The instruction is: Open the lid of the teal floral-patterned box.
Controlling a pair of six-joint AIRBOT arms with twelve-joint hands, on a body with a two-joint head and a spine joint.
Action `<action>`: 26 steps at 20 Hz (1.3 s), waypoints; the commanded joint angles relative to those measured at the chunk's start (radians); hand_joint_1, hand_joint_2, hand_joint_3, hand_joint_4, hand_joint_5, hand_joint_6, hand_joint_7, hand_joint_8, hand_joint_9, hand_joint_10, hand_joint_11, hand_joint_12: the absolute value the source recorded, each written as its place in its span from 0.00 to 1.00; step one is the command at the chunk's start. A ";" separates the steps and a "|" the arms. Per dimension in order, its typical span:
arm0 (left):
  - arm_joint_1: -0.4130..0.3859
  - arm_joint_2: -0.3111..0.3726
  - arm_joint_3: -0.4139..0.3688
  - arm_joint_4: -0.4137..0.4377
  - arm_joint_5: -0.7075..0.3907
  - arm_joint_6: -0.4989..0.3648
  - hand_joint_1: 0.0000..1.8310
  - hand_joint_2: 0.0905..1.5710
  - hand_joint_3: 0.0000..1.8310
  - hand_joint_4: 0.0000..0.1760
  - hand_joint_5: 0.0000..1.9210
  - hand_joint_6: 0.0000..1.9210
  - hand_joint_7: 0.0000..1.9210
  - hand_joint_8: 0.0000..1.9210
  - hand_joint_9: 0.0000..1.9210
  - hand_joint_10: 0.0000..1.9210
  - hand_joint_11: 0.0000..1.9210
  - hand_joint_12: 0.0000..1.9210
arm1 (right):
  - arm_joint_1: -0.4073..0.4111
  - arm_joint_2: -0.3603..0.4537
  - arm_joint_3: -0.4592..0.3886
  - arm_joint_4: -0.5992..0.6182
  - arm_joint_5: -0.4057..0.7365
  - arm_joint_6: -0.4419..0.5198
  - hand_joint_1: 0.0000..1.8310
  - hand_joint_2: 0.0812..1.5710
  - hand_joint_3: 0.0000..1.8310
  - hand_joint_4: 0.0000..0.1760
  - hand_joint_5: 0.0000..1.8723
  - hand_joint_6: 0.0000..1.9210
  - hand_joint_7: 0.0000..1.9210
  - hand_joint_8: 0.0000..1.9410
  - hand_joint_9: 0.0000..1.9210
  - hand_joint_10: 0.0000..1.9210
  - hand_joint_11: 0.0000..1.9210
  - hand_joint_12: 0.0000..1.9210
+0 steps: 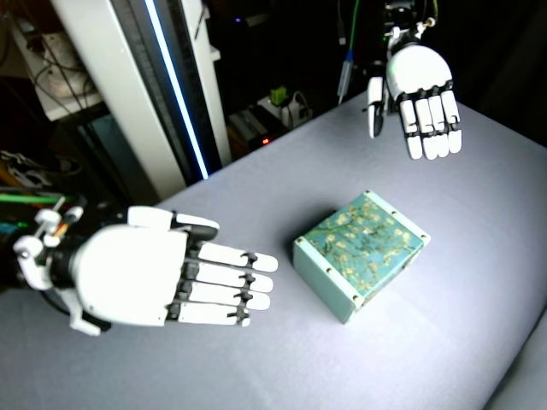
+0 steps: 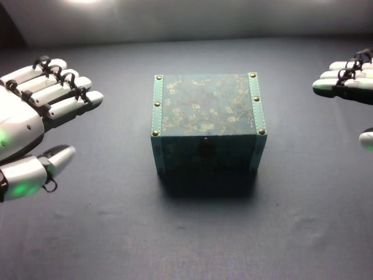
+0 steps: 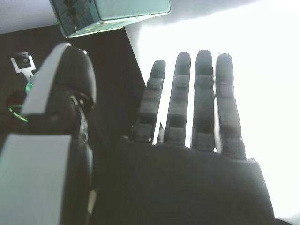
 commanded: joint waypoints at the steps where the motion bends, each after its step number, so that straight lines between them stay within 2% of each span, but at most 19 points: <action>1: -0.012 0.003 0.004 -0.005 -0.115 -0.002 0.00 1.00 0.05 0.00 0.06 0.00 0.03 0.01 0.03 0.01 0.00 0.04 | 0.002 0.003 0.005 0.047 0.100 0.007 0.18 0.93 0.00 0.00 0.06 0.00 0.04 0.00 0.00 0.00 0.00 0.09; 5: -0.027 -0.009 0.013 0.011 -0.069 -0.002 0.00 1.00 0.04 0.00 0.05 0.00 0.02 0.00 0.01 0.00 0.00 0.00 | 0.002 -0.001 0.007 0.026 0.081 0.010 0.17 0.93 0.00 0.00 0.07 0.00 0.04 0.00 0.00 0.00 0.00 0.10; 6: -0.044 -0.024 0.026 0.023 -0.027 -0.002 0.00 1.00 0.04 0.00 0.07 0.01 0.03 0.01 0.02 0.01 0.01 0.00 | 0.002 -0.009 0.013 0.006 0.066 0.019 0.18 0.94 0.00 0.00 0.07 0.00 0.04 0.00 0.00 0.00 0.00 0.09; 9: -0.083 -0.059 0.051 0.056 0.058 -0.002 0.00 1.00 0.03 0.00 0.09 0.00 0.06 0.00 0.05 0.00 0.04 0.03 | 0.009 -0.028 0.027 -0.033 0.027 0.035 0.02 0.94 0.00 0.00 0.04 0.00 0.03 0.00 0.00 0.00 0.00 0.01; 10: -0.100 -0.075 0.063 0.070 0.093 -0.002 0.00 1.00 0.04 0.00 0.11 0.00 0.09 0.00 0.08 0.00 0.05 0.04 | 0.014 -0.033 0.031 -0.046 0.011 0.038 0.00 0.92 0.00 0.00 0.03 0.00 0.02 0.00 0.00 0.00 0.00 0.00; 14: -0.152 -0.139 0.109 0.099 0.196 -0.002 0.00 1.00 0.01 0.00 0.08 0.00 0.11 0.00 0.12 0.01 0.05 0.05 | 0.026 -0.055 0.051 -0.078 -0.029 0.047 0.00 0.90 0.00 0.00 0.05 0.01 0.05 0.01 0.01 0.00 0.01 0.01; 17: -0.169 -0.161 0.129 0.102 0.227 -0.002 0.00 0.98 0.01 0.00 0.00 0.00 0.03 0.00 0.06 0.00 0.00 0.03 | 0.042 -0.068 0.057 -0.107 -0.053 0.054 0.00 0.91 0.00 0.00 0.06 0.01 0.05 0.01 0.01 0.00 0.02 0.01; 21: -0.179 -0.176 0.139 0.101 0.238 -0.002 0.00 0.99 0.01 0.00 0.02 0.01 0.04 0.01 0.08 0.01 0.03 0.04 | 0.071 -0.100 0.072 -0.156 -0.079 0.077 0.00 0.88 0.00 0.00 0.05 0.00 0.03 0.00 0.00 0.00 0.00 0.00; 26: -0.215 -0.210 0.155 0.134 0.284 -0.002 0.00 1.00 0.01 0.00 0.02 0.00 0.02 0.00 0.02 0.00 0.02 0.04 | 0.088 -0.128 0.094 -0.191 -0.100 0.102 0.00 0.88 0.00 0.00 0.05 0.01 0.04 0.00 0.01 0.00 0.04 0.02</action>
